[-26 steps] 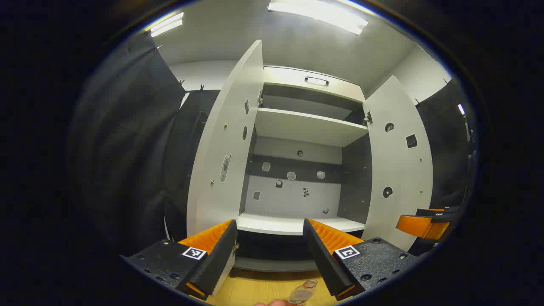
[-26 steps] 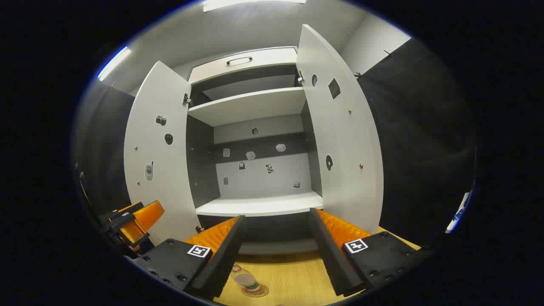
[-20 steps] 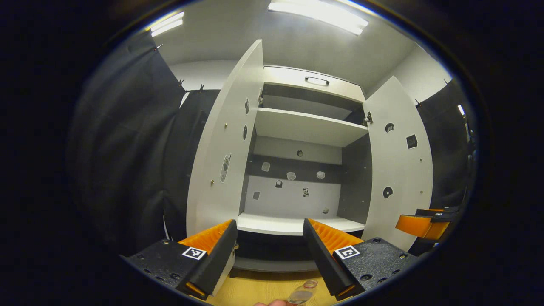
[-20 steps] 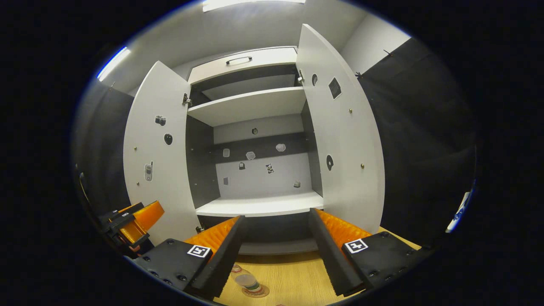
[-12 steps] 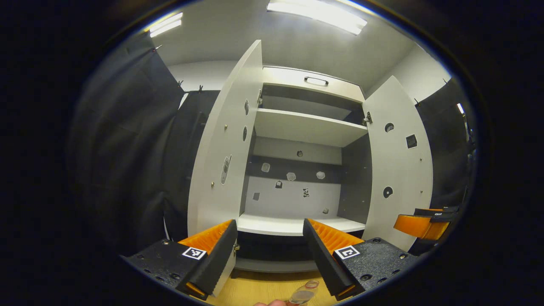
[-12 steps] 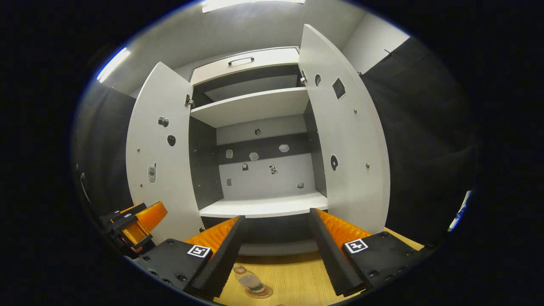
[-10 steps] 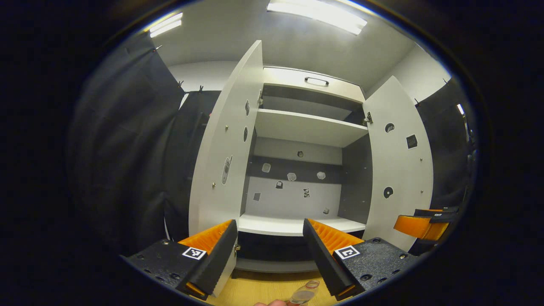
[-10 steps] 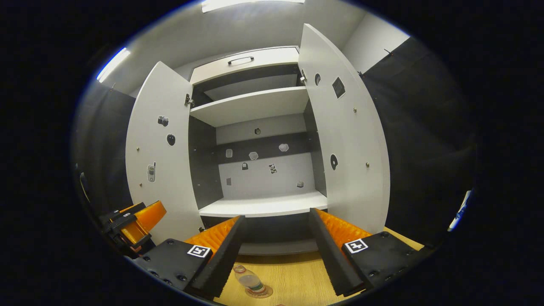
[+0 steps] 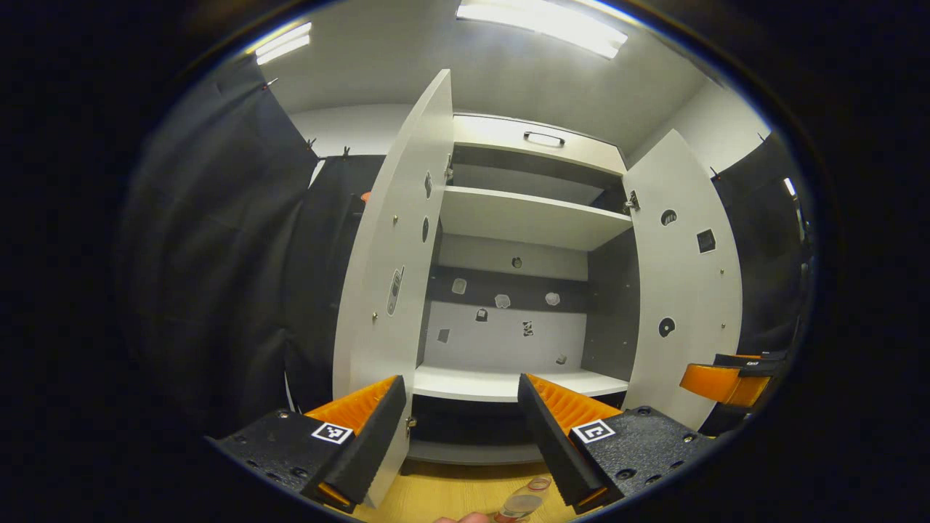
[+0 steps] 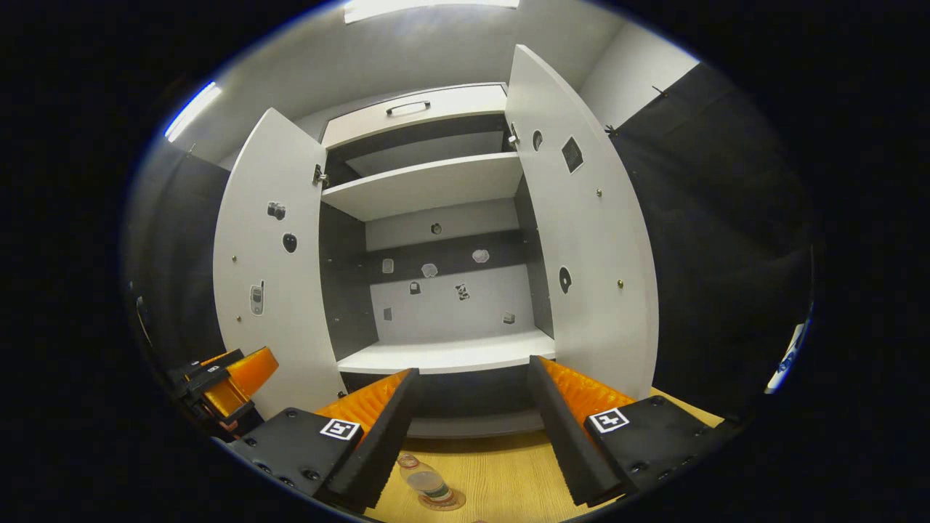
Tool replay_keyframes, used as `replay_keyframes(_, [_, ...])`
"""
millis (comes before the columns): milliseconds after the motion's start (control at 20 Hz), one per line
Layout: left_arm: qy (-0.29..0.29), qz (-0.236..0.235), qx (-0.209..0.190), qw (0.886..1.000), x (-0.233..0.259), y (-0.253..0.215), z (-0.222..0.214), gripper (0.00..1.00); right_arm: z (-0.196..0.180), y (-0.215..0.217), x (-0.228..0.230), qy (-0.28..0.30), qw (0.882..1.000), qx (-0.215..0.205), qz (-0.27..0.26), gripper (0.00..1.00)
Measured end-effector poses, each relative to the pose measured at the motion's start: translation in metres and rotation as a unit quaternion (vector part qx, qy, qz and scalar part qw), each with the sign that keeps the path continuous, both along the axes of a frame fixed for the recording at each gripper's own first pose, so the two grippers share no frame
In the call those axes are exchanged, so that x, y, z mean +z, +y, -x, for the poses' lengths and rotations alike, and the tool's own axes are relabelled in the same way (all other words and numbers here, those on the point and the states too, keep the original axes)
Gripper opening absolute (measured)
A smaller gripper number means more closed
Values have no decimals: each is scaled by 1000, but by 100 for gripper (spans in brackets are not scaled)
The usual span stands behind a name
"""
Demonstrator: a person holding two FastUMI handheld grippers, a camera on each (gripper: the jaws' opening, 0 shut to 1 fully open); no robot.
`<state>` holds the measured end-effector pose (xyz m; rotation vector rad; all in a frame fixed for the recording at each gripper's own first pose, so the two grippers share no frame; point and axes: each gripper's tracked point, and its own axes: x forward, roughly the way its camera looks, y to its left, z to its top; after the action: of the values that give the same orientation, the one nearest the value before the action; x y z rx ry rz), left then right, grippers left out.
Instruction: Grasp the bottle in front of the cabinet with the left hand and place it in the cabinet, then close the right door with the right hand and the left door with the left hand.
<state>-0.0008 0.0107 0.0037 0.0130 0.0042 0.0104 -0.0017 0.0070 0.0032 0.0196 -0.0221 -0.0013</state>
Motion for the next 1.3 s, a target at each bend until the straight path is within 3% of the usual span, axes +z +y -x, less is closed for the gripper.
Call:
replay_keyframes(150, [3, 20, -16, 1000, -4, -12, -5, 95, 3, -5, 0, -1, 1000, -5, 13, 98])
replay_keyframes(450, [46, 64, -90, 993, -53, -75, -25, 95, 13, -15, 0, 4, 1000, -20, 18, 98])
replay_keyframes(700, [83, 39, -138, 986, -123, -120, -26, 95, 26, -30, -2, 8, 999, -45, 25, 98])
replay_keyframes(900, [104, 3, -148, 984, -179, -133, -22, 95, 33, -41, -2, 11, 998, -62, 31, 98])
replay_keyframes(1300, [191, -13, -111, 975, -298, -102, 2, 95, 39, -42, -3, 19, 997, -60, 43, 98])
